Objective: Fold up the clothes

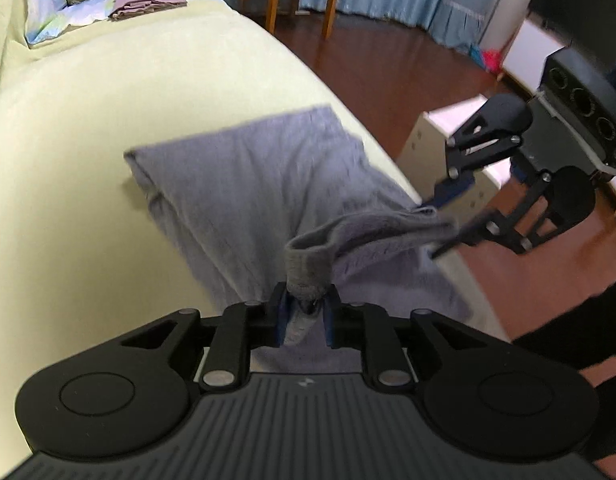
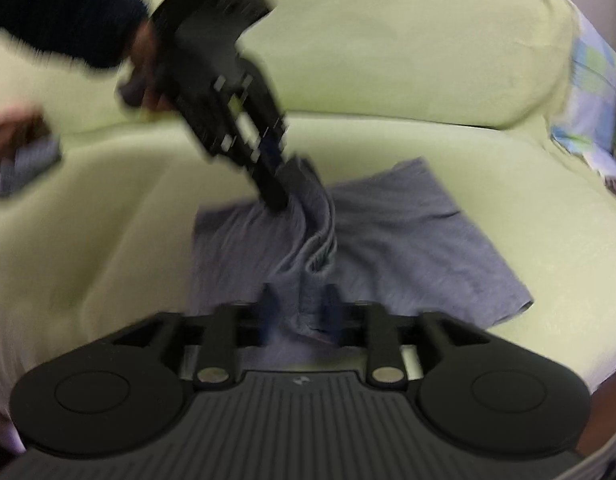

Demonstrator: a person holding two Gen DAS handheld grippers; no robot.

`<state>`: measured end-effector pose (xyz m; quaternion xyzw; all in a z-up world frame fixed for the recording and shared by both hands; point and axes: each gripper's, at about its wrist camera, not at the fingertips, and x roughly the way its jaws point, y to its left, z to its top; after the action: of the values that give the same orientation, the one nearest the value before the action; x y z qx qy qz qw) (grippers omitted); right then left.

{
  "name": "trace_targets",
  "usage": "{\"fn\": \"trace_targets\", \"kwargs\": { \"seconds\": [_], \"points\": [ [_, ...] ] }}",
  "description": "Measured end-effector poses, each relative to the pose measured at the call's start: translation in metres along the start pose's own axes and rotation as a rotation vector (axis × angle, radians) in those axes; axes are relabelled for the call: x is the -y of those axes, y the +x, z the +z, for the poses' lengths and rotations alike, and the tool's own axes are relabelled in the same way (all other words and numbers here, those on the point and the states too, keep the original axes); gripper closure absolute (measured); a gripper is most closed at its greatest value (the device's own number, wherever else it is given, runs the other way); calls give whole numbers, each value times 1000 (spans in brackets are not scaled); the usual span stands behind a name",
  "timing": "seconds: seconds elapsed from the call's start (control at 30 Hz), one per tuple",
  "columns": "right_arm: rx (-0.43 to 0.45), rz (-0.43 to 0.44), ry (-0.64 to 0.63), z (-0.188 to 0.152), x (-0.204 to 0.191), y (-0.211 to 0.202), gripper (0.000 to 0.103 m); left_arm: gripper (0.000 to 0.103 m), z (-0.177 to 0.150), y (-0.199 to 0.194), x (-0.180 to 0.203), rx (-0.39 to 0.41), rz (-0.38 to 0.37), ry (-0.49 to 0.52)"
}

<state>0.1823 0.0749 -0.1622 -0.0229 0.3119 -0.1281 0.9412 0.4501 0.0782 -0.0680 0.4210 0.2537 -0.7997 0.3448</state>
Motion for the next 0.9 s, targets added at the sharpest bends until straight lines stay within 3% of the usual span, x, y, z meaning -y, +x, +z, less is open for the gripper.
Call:
{"fn": "trace_targets", "kwargs": {
  "seconds": [0.23,0.33,0.4,0.5,0.6,0.7,0.8,0.9],
  "points": [
    [-53,53,47,18,-5,-29,61,59,-25,-36,13,-48,15,-3],
    [-33,55,195,36,15,-31,66,59,-34,-51,5,-16,58,-140],
    [-12,32,288,45,33,-23,76,58,-42,-63,-2,57,66,-330],
    [13,2,380,47,46,-4,85,56,-58,-73,8,150,110,-519],
    [-25,-2,408,39,45,27,87,55,-70,-66,26,185,174,-632],
    [-102,-1,368,29,31,47,87,55,-81,-49,42,111,245,-727],
    [-94,-27,361,35,26,40,87,55,-72,-46,48,60,297,-731],
    [-85,-64,326,41,15,24,87,55,-53,-52,41,92,251,-735]
  ]
}}
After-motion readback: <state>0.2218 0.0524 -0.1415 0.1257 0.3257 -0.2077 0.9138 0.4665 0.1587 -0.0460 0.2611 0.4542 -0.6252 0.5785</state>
